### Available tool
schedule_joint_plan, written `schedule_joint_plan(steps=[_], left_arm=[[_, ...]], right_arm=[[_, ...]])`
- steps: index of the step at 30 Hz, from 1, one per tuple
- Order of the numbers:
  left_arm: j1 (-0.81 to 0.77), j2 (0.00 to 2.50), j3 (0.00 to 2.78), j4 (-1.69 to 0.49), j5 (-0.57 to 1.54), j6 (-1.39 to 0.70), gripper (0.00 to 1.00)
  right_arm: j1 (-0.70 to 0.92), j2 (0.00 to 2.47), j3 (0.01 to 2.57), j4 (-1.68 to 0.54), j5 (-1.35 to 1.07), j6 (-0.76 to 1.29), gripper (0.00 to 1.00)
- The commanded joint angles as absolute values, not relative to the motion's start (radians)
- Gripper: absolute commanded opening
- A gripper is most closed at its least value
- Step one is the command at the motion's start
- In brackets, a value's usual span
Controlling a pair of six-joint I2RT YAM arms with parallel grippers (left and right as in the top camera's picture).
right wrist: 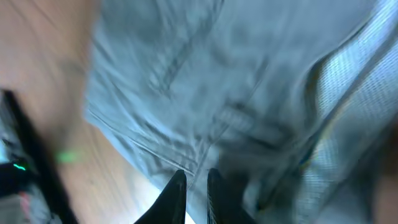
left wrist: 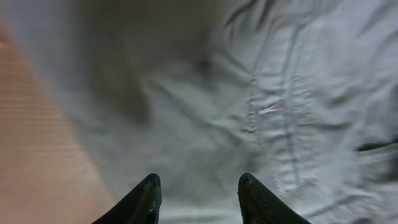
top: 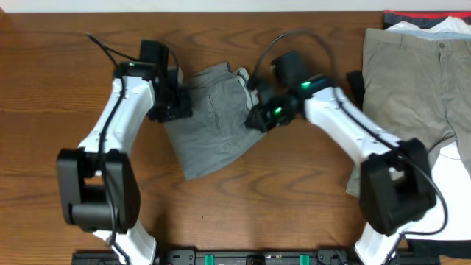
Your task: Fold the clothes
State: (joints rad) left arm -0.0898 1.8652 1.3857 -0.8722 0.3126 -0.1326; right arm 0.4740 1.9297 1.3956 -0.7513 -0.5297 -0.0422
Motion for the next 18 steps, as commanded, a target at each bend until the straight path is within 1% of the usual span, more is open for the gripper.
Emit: schedule_joint_plan(steps=[1,3,6,9,12,15,18], left_arm=[[-0.092,1.893,1.349,-0.846,0.354,-0.085,0.42],[-0.092,1.907,1.334,-0.832,0.347,-0.081,0.42],[-0.092,1.935,1.329,-0.823,0.347,-0.079,0.42],[-0.092,1.955,1.329,-0.823,0.347,-0.079,0.41],[-0.092,1.960,1.329,-0.824,0.347,-0.079,0.42],[-0.092,1.960,1.329,-0.825,0.348,-0.079,0.41],[-0.092,1.960,1.329,-0.825,0.348,-0.079,0.41]], right_arm=[[0.492,2.009,1.393,-0.797,-0.296,-0.046,0.11],[0.484,2.051,1.393,-0.831,-0.174,0.046,0.08],[0.459,2.099,1.393,-0.856,-0.070,0.123,0.08],[0.438,2.110,1.393,-0.849,-0.101,0.102,0.08],[0.427,2.077,1.394,-0.853,-0.199,0.014,0.07],[0.421,1.994,1.394,-0.854,-0.293,-0.056,0.07],[0.417,1.874,1.394,-0.827,-0.320,-0.065,0.06]])
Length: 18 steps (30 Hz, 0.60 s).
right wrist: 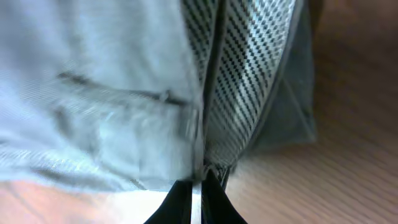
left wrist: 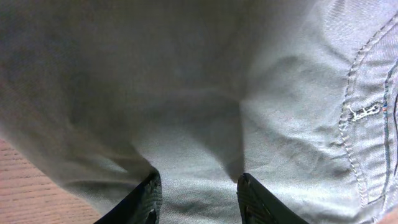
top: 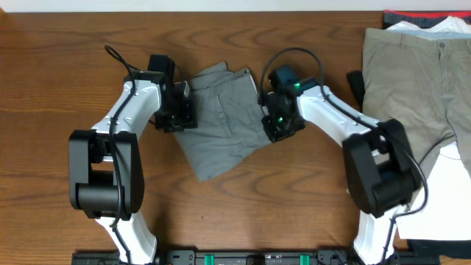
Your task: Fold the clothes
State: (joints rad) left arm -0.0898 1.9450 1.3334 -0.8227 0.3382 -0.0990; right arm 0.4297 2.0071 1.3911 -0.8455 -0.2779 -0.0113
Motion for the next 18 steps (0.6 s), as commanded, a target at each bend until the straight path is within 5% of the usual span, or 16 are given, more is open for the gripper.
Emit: schedule_joint_plan(steps=[1,2,5,6,18], left_arm=[[-0.092,1.960,1.329,-0.825,0.348,-0.080,0.41],[-0.092,1.960,1.329,-0.825,0.348,-0.080,0.41],[-0.092,1.960,1.329,-0.825,0.348,-0.084,0.09],[-0.092,1.960,1.329,-0.824,0.350,-0.086,0.06],[-0.091,1.960,1.330,-0.824,0.347,-0.086,0.06]], right_arm=[[0.417,1.840,1.394,-0.809,-0.323,-0.060,0.05],[0.418,1.805,1.394,-0.778,-0.329,-0.049,0.04],[0.428,1.761,1.394,-0.670,-0.369,-0.020,0.05],[0.435,1.762,1.394,-0.627,-0.379,0.004,0.05],[0.477,2.085,1.394,-0.183,-0.371,0.302,0.05]])
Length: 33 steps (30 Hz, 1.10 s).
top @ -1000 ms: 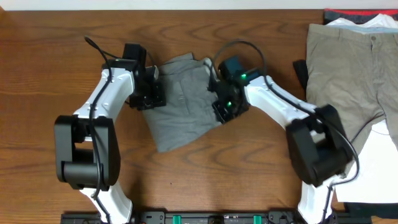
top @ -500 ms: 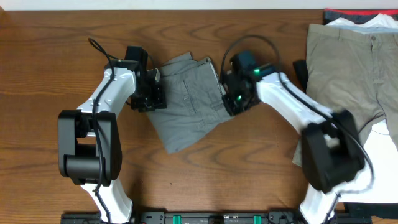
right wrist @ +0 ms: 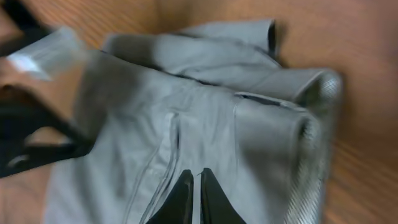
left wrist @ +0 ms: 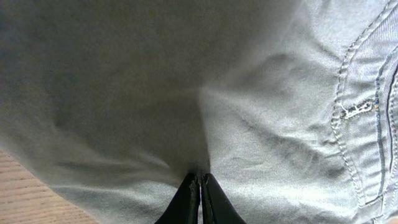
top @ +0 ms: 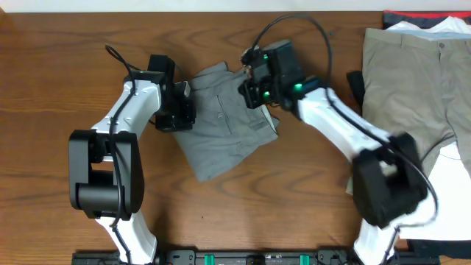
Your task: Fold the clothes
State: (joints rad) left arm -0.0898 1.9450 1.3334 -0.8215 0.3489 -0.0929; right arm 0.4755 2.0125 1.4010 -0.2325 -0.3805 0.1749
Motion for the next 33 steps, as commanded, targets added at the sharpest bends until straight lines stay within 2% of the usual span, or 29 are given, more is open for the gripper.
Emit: schedule_joint_plan(steps=[1,7,11,14,17,20,23,24,25,28,33], left_arm=[[-0.090,1.960,1.330,-0.827,0.347,-0.086,0.06],[-0.089,1.960,1.330,-0.873,0.292,-0.086,0.06],[-0.089,1.960,1.330,-0.892,0.259,-0.085,0.06],[-0.089,1.960,1.332,-0.889,0.265,-0.086,0.06],[-0.084,1.956,1.359,-0.907,0.316,-0.086,0.16],[-0.072,1.930,1.397,-0.934,0.367,-0.086,0.17],[-0.055,1.877,1.411,-0.928,0.386,-0.086,0.25],[-0.051,1.861,1.411,-0.924,0.386,-0.086,0.30],[-0.049,1.846,1.411,-0.920,0.385,-0.086,0.41],[-0.051,1.833,1.411,-0.908,0.385,-0.085,0.59],[-0.051,1.846,1.410,-0.823,0.323,-0.037,0.61]], right_arm=[[0.469,2.119,1.394,-0.135,-0.351,0.355,0.05],[0.395,2.233,1.394,0.016,-0.345,0.511,0.05],[0.355,2.238,1.394,-0.004,-0.444,0.485,0.04],[0.336,2.221,1.394,-0.002,-0.616,0.405,0.05],[0.321,2.175,1.394,-0.041,-0.723,0.342,0.06],[0.314,2.089,1.394,-0.137,-0.746,0.263,0.06],[0.319,1.987,1.394,-0.258,-0.740,0.179,0.08],[0.323,1.955,1.394,-0.300,-0.730,0.160,0.09],[0.329,1.925,1.394,-0.354,-0.708,0.141,0.10],[0.350,1.866,1.394,-0.529,-0.624,0.081,0.11],[0.392,1.894,1.390,-0.759,-0.580,-0.002,0.12]])
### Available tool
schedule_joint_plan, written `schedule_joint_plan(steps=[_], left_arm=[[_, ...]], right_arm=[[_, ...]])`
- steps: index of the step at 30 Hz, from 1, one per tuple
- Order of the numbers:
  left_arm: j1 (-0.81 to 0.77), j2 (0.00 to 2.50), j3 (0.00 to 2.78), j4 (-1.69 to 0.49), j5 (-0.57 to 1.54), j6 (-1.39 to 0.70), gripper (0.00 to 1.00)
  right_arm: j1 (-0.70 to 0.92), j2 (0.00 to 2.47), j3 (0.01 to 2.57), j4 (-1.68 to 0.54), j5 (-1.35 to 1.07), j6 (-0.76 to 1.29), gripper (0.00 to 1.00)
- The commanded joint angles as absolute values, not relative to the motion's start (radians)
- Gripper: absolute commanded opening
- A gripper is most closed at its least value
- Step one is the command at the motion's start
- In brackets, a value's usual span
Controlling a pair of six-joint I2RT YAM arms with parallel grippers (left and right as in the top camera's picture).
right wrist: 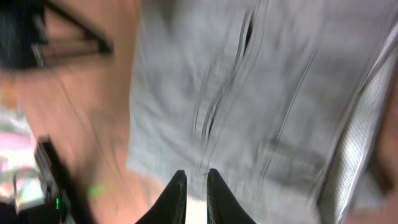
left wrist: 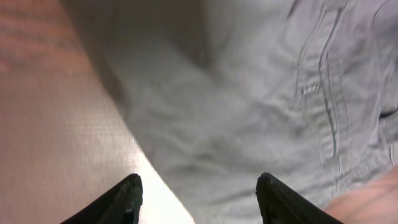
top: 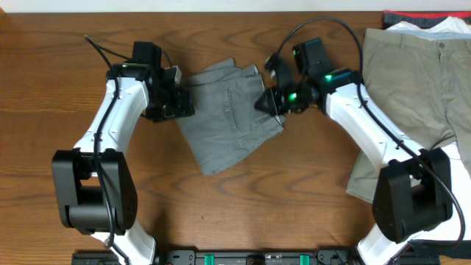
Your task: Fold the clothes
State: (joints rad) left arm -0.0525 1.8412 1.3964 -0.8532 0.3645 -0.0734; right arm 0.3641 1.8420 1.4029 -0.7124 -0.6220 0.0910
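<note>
Grey folded shorts (top: 228, 121) lie on the brown table (top: 66, 66), between the two arms. My left gripper (top: 176, 103) hovers at their left edge, with its jaws wide open and nothing held. In the left wrist view the gripper (left wrist: 198, 199) straddles the cloth edge (left wrist: 249, 112) and bare wood. My right gripper (top: 266, 103) is at the shorts' right edge. In the right wrist view its fingers (right wrist: 196, 196) stand a narrow gap apart over the grey cloth (right wrist: 261, 93), gripping nothing.
A pile of other clothes lies at the right end. It holds khaki trousers (top: 412, 73), a white garment (top: 452, 173) and a dark red item (top: 412, 15) at the back edge. The right arm reaches across in front of this pile.
My left gripper was shut on the shorts' left edge and is now wide open, a little further left. My right gripper went from the shorts' back corner to their right edge, with its fingers slightly parted.
First both grippers flanked the grey shorts, with the left one open. Then the left pressed open onto the left edge while the right was shut at the right fold. Then the left was shut on the cloth. Now both are free, and the shorts lie slightly further right.
</note>
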Motion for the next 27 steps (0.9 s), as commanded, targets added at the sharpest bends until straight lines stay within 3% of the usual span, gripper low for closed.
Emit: schedule_joint_plan(steps=[1,5,12,20,27], left_arm=[[-0.051,1.847,1.410,-0.802,0.300,-0.038,0.61],[-0.051,1.859,1.410,-0.745,0.295,-0.037,0.59],[-0.060,1.920,1.356,-0.746,0.307,-0.026,0.38],[-0.097,1.954,1.313,-0.755,0.306,-0.027,0.33],[-0.104,1.937,1.313,-0.832,0.307,-0.027,0.32]], right_arm=[[0.401,1.908,1.389,-0.779,-0.572,-0.002,0.12],[0.431,1.985,1.387,-0.821,-0.514,0.020,0.11],[0.425,2.117,1.387,-0.817,-0.331,0.120,0.11],[0.380,2.172,1.386,-0.930,0.062,0.218,0.04],[0.303,2.165,1.386,-0.905,0.136,0.236,0.04]])
